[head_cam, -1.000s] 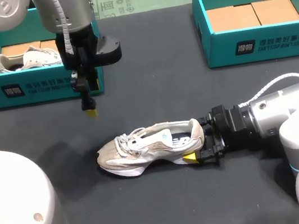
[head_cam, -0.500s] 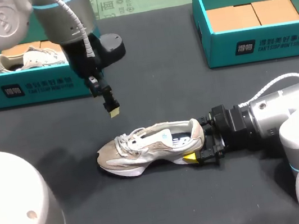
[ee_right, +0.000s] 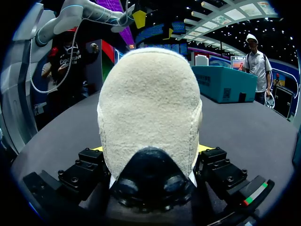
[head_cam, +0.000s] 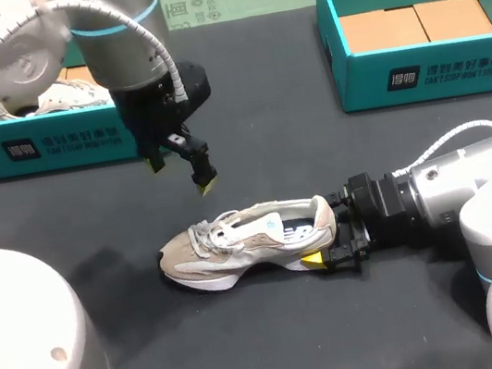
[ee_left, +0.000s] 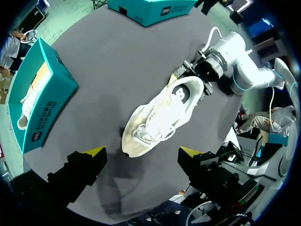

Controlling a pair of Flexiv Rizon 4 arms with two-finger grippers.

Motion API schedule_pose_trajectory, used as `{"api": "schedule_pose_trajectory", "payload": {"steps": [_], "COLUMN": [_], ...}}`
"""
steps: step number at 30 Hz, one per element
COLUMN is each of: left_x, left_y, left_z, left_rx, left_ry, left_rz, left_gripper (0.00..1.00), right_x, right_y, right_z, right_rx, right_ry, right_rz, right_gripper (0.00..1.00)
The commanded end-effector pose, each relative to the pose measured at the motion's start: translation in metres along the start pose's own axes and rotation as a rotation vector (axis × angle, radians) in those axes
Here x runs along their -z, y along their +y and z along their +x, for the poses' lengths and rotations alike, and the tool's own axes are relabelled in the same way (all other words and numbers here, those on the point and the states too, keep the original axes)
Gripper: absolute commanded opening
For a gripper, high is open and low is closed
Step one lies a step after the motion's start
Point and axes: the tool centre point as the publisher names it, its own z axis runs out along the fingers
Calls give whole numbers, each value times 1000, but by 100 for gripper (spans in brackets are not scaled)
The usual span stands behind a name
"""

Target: Take the shoe out of the shoebox, open the shoe tongue, remove and reinsert the insole, then place the shoe into the shoebox

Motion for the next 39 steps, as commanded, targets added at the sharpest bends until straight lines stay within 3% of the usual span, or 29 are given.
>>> {"api": "schedule_pose_trajectory", "payload": {"steps": [1, 5, 12, 17, 27, 28, 31, 39], "left_x": [-7, -20, -39, -48, -48, -56, -67, -82], "left_y": [2, -4, -12, -20, -20, -24, -28, -42], "left_z": [15, 38, 63, 69, 69, 74, 84, 90], "left_rx": [155, 264, 425, 643, 643, 679, 736, 761], "left_ry": [9, 52, 5, -8, -8, -60, -59, -117], "left_rz": [25, -10, -37, -63, -63, -66, -89, -92], "left_gripper": [100, 100, 100, 100, 100, 100, 100, 100], "right_x": [-7, -7, -7, -7, -7, -7, -7, -7], "right_y": [-2, -2, -2, -2, -2, -2, -2, -2], "right_z": [-1, -1, -1, -1, -1, -1, -1, -1], "right_rx": [-1, -1, -1, -1, -1, -1, -1, -1], "right_ry": [0, 0, 0, 0, 0, 0, 0, 0], "right_rz": [4, 4, 4, 4, 4, 4, 4, 4], "right_gripper": [0, 0, 0, 0, 0, 0, 0, 0]}}
